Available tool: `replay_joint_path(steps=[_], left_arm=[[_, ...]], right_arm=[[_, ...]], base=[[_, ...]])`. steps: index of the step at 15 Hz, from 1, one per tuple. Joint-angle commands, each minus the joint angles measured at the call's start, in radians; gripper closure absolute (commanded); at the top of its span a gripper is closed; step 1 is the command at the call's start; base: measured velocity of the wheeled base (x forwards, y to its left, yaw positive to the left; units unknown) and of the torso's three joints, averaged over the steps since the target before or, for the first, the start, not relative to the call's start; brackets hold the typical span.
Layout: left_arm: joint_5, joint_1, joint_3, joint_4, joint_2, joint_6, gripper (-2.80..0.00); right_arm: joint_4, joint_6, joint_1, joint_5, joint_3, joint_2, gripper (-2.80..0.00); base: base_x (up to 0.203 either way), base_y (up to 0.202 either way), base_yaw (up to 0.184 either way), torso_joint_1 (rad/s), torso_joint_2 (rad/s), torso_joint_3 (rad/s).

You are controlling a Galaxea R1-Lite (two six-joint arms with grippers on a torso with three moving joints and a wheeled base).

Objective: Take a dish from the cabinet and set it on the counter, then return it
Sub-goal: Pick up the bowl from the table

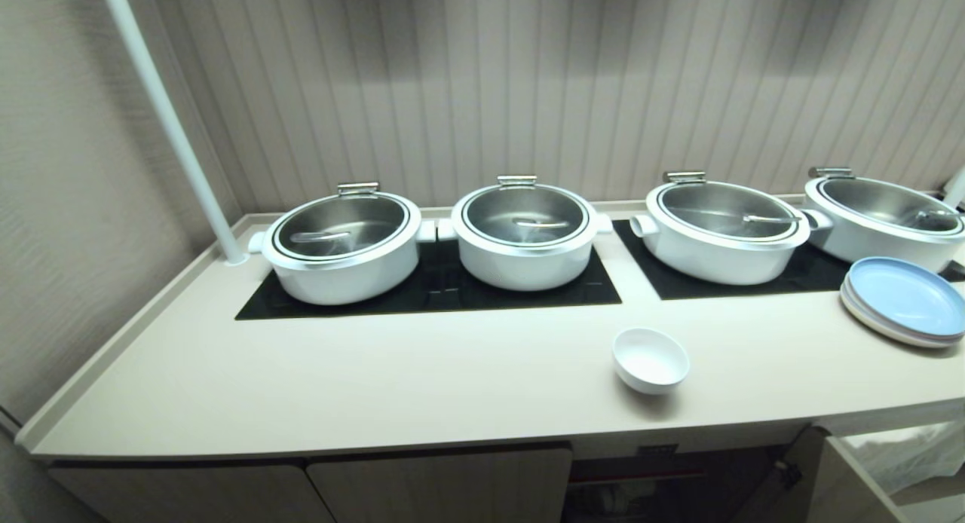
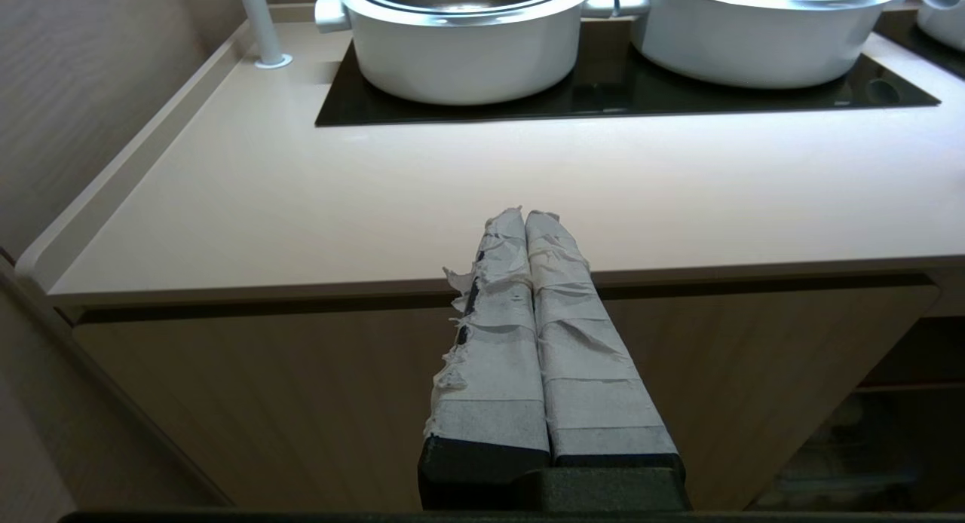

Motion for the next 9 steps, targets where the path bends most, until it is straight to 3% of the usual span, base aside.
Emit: replay_joint_path(steps=[1,9], left_arm=[[0.001,0.0,0.0,0.0,0.0,0.0,0.0],[0.0,0.0,0.0,0.0,0.0,0.0,0.0]], right_arm=[[-0.022,-0.001,-0.01,0.036,0.05,-0.096,0.0],[0.042,0.0,-0.038,0.116,0.079,-0.303,0.0]], base=[[0.0,0.0,0.0,0.0,0.0,0.0],[0.0,0.0,0.0,0.0,0.0,0.0]])
